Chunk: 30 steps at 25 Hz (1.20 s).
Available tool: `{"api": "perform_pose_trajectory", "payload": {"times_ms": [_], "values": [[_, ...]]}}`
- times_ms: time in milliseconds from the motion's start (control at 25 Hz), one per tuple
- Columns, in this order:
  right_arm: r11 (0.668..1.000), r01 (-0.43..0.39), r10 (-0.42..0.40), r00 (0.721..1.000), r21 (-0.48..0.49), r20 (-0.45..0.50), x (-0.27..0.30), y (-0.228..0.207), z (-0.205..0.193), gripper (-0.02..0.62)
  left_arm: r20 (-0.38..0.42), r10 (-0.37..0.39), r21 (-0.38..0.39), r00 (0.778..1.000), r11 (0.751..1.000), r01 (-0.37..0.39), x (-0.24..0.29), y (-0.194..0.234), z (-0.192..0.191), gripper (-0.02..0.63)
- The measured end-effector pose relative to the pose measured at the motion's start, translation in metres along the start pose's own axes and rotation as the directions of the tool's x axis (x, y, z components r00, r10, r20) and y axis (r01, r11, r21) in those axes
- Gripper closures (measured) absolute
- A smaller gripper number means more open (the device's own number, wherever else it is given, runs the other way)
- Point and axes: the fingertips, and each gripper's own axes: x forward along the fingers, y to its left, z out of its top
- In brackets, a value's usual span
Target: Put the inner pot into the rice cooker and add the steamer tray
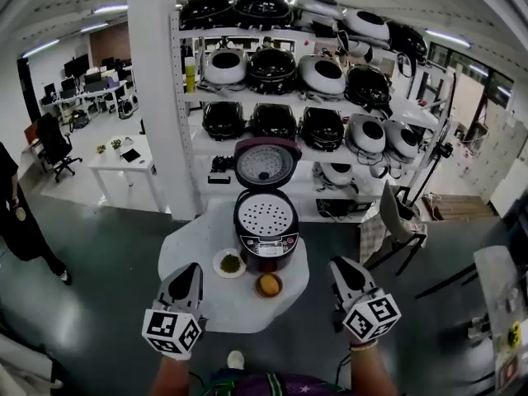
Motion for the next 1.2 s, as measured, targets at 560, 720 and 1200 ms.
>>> {"api": "perform_pose_trajectory", "payload": {"times_ms": [560,720,1200], "values": [[0.999,0.021,-0.022,0.999,0.027,0.041,-0.066,-0.018,-0.001,0.589,0.028,-0.015,0.029,0.999,0.999,0.015,-0.038,-0.085,-0.010,0.584],[0.999,0.046,-0.046,0.999,-0.017,0.007,-0.073,-0.019,-0.010,0.591,0.040,0.004,0.033,0.999,0.999,-0.006,-0.040,-0.091,-0.008,0.584],[0.999,0.039,-0.039,0.999,-0.016,-0.022,-0.076,-0.016,-0.015,0.591,0.013,0.006,0.085,1.000,0.996,-0.007,-0.044,-0.100,-0.016,0.584]]}}
